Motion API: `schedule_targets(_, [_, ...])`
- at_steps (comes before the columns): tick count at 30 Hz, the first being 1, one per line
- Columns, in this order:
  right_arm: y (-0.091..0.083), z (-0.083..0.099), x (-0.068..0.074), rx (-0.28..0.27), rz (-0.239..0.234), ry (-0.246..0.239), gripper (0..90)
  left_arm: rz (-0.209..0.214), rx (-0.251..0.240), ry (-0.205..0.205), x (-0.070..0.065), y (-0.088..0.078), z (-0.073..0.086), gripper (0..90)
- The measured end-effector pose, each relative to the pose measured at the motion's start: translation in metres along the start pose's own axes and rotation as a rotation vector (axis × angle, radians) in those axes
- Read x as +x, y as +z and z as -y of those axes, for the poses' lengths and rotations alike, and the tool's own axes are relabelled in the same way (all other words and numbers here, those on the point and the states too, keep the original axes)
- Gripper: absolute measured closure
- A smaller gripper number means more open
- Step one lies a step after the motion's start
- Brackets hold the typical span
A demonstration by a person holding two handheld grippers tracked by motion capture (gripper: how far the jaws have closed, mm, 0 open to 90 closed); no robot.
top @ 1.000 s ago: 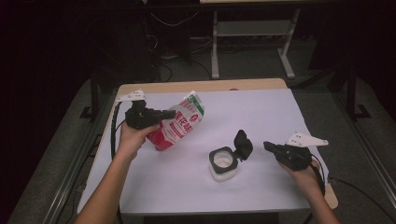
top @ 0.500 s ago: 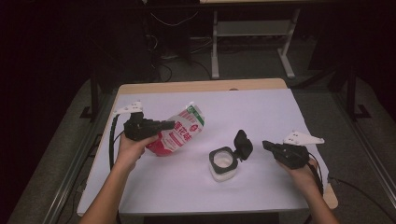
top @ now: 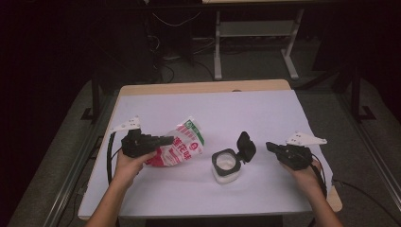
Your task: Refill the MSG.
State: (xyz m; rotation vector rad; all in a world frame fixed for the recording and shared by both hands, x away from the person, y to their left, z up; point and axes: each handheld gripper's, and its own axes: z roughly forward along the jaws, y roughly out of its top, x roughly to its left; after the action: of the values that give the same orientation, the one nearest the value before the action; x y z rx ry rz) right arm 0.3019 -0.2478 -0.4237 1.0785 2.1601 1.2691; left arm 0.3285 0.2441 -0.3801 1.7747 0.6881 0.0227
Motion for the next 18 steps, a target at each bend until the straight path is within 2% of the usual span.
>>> schedule_targets(3, [0.001,0.0,0.0,0.0,0.0,-0.005,89.9,-0.008,0.013,-0.012,0.002,-0.002,0.008,89.8])
schedule_targets(4, [0.003,0.0,0.0,0.002,0.002,-0.006,90.0,0.001,0.019,-0.031,0.003,-0.003,0.016,89.9])
schedule_targets(6, [0.004,0.0,-0.001,0.009,0.002,-0.009,89.9,0.005,0.023,-0.032,0.003,-0.003,0.019,89.8])
schedule_targets(9, [0.005,0.001,-0.001,0.02,0.008,0.001,89.9,0.001,0.052,-0.012,-0.001,-0.004,0.029,89.8])
schedule_targets(11, [0.006,0.0,-0.001,0.016,0.008,0.002,89.9,0.0,0.057,-0.019,-0.002,-0.004,0.033,89.8])
schedule_targets(13, [0.006,0.001,-0.001,0.015,0.014,-0.003,89.9,0.007,0.064,-0.019,-0.005,-0.005,0.042,89.8])
schedule_targets(18, [0.006,0.002,0.0,0.019,0.013,-0.005,89.9,-0.001,0.041,-0.001,-0.01,-0.01,0.051,89.4])
